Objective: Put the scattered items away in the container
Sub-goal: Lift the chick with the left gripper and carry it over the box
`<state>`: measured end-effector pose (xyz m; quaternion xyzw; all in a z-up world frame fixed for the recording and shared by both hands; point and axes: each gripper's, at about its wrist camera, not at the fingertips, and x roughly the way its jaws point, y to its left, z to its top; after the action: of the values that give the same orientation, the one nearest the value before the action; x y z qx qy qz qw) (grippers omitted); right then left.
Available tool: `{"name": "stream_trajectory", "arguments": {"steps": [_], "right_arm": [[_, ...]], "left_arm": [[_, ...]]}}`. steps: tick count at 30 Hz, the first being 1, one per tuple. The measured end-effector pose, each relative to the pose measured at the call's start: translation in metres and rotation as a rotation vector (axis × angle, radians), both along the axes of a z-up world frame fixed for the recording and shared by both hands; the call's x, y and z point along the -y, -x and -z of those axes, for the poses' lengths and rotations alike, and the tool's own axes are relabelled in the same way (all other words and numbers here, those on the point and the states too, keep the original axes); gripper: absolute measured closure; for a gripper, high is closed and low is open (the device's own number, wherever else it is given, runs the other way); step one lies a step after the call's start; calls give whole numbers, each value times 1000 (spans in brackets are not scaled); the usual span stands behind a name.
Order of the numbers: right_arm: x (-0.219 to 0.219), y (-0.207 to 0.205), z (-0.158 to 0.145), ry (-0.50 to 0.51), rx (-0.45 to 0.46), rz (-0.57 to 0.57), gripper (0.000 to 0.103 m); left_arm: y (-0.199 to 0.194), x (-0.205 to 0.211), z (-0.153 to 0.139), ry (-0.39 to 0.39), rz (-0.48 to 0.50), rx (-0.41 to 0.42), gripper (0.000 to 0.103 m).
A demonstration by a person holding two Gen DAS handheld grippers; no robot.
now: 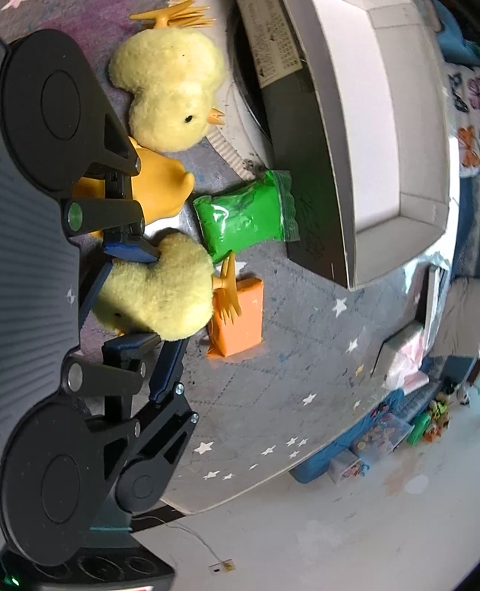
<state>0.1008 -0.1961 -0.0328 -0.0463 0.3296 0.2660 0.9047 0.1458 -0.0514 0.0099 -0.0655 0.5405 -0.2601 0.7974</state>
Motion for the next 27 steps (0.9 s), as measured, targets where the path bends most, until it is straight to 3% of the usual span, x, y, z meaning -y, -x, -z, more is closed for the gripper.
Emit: {"name": "stream_trajectory", "arguments": {"steps": [11, 21, 27], "right_arm": [[-4, -8, -40, 18, 118, -16, 37], [-31, -79, -64, 59, 212, -25, 37], [-52, -130, -52, 53, 166, -13, 37]], "left_arm": [[-12, -8, -40, 27, -19, 103, 62], [-86, -27, -66, 56, -97, 171, 62], [-135, -37, -53, 79, -130, 147, 63]]}}
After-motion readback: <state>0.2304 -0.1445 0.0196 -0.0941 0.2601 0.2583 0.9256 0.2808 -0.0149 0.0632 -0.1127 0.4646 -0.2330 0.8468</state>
